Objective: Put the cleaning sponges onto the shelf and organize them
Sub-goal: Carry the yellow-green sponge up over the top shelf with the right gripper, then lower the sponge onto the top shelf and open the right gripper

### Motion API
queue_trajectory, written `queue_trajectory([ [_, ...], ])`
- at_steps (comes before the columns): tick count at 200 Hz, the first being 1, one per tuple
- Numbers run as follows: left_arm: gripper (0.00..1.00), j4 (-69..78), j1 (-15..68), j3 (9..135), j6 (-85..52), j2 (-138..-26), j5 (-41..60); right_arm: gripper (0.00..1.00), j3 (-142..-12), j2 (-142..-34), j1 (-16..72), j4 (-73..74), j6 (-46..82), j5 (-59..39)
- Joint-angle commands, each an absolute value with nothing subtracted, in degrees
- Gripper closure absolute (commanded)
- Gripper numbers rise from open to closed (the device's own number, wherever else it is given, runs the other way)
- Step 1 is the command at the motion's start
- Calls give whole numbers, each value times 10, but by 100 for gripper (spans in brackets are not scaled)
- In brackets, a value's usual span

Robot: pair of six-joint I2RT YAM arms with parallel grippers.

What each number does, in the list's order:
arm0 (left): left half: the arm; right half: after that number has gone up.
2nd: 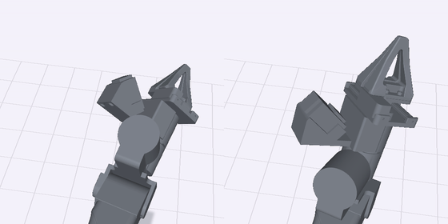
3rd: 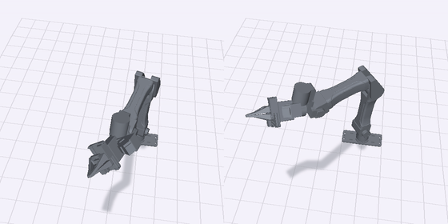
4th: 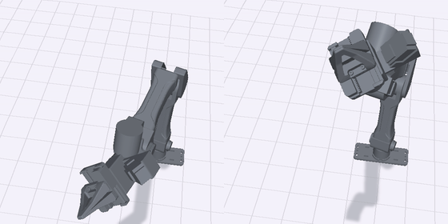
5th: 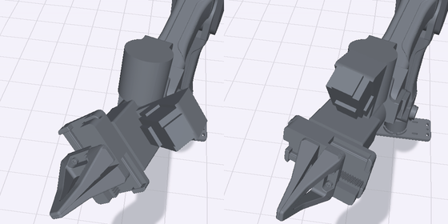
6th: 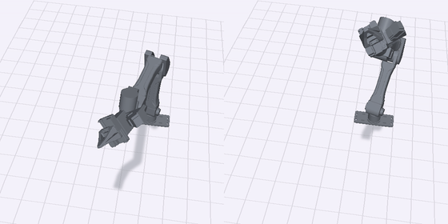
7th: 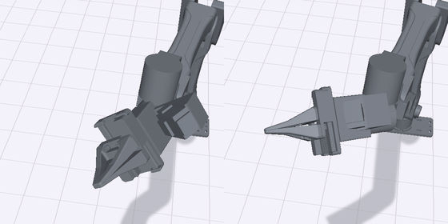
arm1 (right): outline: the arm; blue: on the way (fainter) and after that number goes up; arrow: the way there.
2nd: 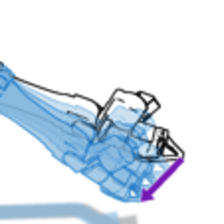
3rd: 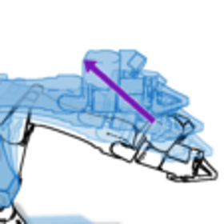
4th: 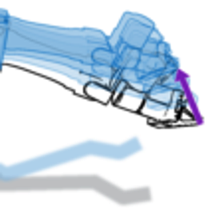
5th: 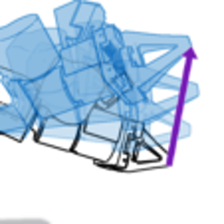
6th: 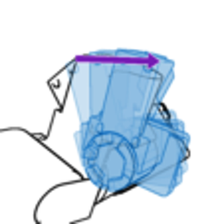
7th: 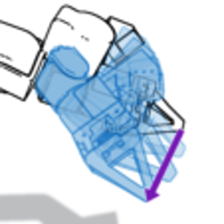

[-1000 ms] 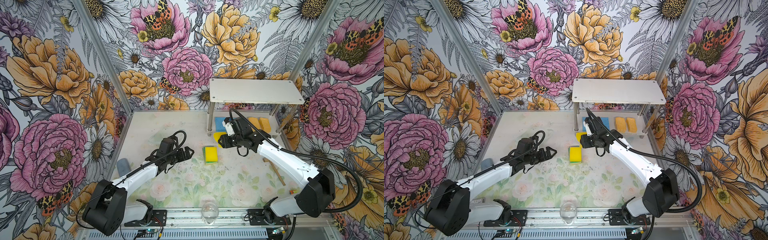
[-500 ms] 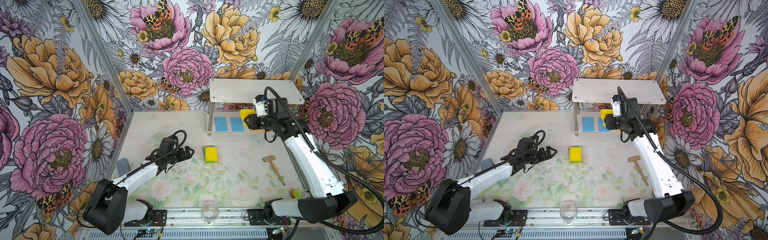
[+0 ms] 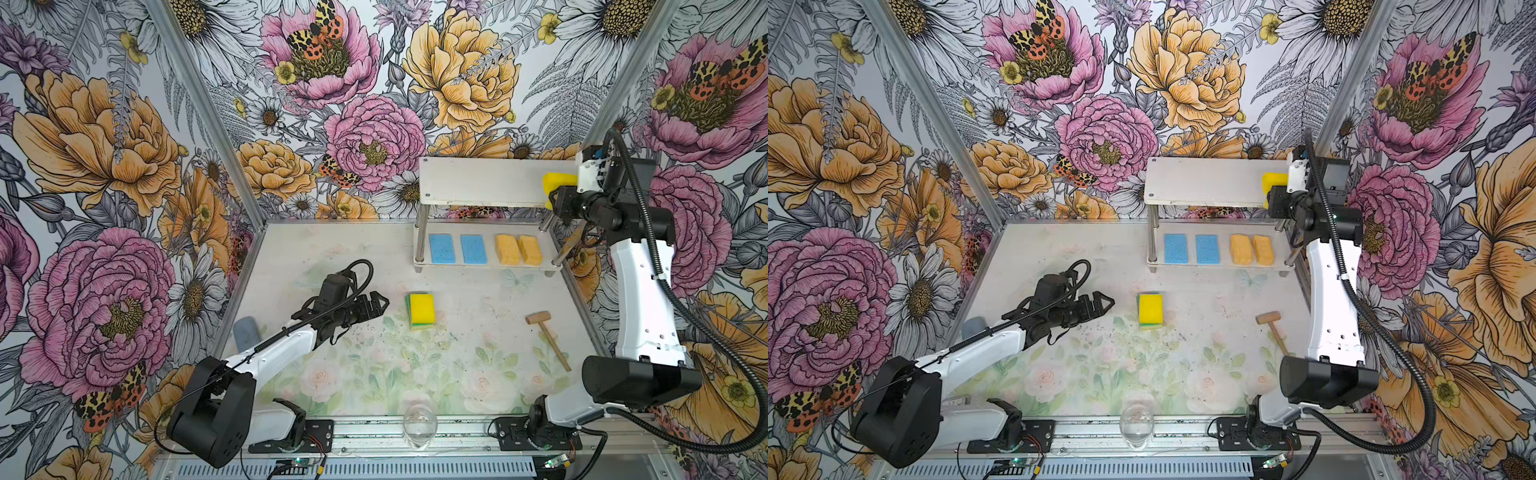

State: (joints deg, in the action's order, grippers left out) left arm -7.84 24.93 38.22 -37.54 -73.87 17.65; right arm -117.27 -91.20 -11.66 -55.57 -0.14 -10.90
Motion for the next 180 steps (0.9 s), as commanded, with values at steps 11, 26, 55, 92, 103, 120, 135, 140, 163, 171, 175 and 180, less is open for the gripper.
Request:
queue_trajectory([
  [11, 1, -79, 244, 397, -377, -733, 175, 53, -1241, -969, -147, -557, -26, -132],
  [26, 1, -81, 243, 398, -377, -731, 174, 53, -1268, -996, -160, -557, -31, -135],
  [55, 1, -82, 242, 401, -375, -733, 171, 53, -1309, -1037, -180, -558, -36, -156],
  [92, 1, -81, 241, 405, -374, -738, 171, 53, -1337, -1068, -187, -557, -46, -176],
  [103, 1, -81, 241, 405, -374, -738, 171, 53, -1339, -1074, -187, -557, -48, -179],
  [120, 1, -81, 241, 405, -374, -738, 171, 53, -1339, -1083, -187, -557, -53, -191],
  [135, 1, -81, 241, 405, -374, -739, 171, 53, -1340, -1091, -187, -557, -54, -197],
  [140, 1, -81, 241, 405, -374, -739, 169, 53, -1341, -1093, -187, -557, -54, -198],
  [163, 1, -80, 240, 405, -374, -740, 171, 53, -1340, -1099, -186, -557, -54, -204],
  [171, 1, -80, 241, 404, -374, -740, 171, 53, -1340, -1100, -186, -557, -54, -206],
  [175, 1, -80, 240, 404, -374, -740, 170, 53, -1340, -1101, -186, -557, -54, -207],
  [180, 1, -80, 240, 404, -374, -740, 170, 53, -1340, -1102, -186, -557, -54, -208],
])
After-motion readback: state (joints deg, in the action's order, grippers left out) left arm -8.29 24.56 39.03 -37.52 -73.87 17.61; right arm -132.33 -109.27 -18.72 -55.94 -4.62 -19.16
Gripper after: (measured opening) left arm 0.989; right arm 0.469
